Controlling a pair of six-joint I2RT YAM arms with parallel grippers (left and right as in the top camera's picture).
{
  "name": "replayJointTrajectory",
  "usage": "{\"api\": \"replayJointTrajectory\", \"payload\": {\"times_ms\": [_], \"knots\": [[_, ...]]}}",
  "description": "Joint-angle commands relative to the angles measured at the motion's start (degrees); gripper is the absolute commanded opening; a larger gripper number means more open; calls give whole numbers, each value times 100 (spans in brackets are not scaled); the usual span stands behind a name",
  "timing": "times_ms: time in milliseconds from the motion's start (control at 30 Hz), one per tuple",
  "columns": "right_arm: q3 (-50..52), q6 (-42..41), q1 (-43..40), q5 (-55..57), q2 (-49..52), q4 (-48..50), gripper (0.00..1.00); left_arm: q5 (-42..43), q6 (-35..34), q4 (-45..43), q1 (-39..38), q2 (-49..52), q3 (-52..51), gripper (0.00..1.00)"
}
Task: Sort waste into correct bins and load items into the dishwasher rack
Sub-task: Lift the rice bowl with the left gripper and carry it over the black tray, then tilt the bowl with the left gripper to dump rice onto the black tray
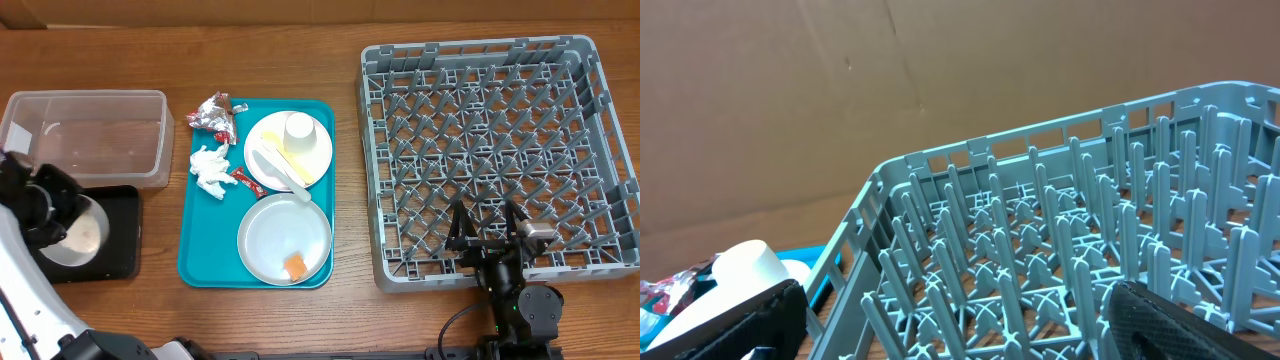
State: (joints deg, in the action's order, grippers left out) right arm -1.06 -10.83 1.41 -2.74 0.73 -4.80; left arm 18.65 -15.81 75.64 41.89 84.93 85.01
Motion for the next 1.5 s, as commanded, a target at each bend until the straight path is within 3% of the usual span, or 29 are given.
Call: {"api": "replayJointTrajectory", "payload": {"times_ms": [0,500,800,1067,1267,1467], "knots": [[59,20,-37,7,-57,17,100,304,170,-122,142,146,133,4],[59,20,-35,7,-57,17,100,564,164,-1062,221,841,129,4],[59,20,-37,7,-57,17,100,2796,1491,-1049,785,1043,129,4],[59,20,-37,7,-57,17,100,2997,1906,-549,1486,1043,68,4],[59,20,-37,7,-57,17,100,4151,2420,-697,1941,1043,-345,4],[59,17,-37,7,-57,17,100,4301,2444,-1121,2291,1043,-1027,4]]}}
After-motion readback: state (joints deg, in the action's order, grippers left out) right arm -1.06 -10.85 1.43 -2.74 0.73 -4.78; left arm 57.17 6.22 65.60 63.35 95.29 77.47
